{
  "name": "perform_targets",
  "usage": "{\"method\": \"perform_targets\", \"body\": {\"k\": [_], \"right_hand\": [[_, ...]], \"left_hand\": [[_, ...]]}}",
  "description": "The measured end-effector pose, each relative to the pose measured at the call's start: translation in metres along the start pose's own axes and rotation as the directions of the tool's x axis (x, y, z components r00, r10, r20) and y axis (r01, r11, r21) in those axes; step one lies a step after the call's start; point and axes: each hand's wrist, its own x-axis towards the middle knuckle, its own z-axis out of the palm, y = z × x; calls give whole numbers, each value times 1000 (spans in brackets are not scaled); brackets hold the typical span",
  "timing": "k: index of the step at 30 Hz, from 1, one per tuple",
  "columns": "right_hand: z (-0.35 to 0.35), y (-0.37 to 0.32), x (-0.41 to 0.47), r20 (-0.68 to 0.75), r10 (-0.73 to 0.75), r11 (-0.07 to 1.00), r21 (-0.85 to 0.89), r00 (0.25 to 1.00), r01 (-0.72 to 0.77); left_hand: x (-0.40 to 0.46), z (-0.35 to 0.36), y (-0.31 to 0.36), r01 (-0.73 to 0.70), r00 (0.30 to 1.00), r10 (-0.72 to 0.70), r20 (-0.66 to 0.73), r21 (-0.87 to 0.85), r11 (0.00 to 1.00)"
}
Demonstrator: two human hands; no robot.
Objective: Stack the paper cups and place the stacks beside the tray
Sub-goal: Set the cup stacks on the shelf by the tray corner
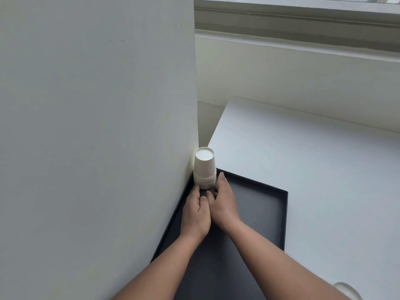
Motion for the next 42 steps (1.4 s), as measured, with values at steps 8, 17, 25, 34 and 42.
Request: {"method": "perform_targets", "body": {"k": [8, 17, 25, 34, 42], "right_hand": [[-10, 15, -67, -5, 66, 997, -39, 998, -66], [-41, 49, -192, -132, 13, 994, -108, 991, -27], [-76, 106, -283, -542, -143, 989, -117, 828, 94], [-120, 145, -279, -475, 402, 913, 266, 783, -308], [-135, 143, -248, -388, 304, 950, 188, 870, -248]], "left_hand": [[-49, -3, -11, 40, 996, -46, 75, 84, 996], [-123, 18, -11, 49, 905, -125, 407, 193, 980], [-174, 62, 3, -355, 688, 91, 720, 225, 908], [-176, 107, 17, -391, 642, 71, 763, 246, 887], [-179, 121, 14, -278, 702, 35, 712, 229, 933]]}}
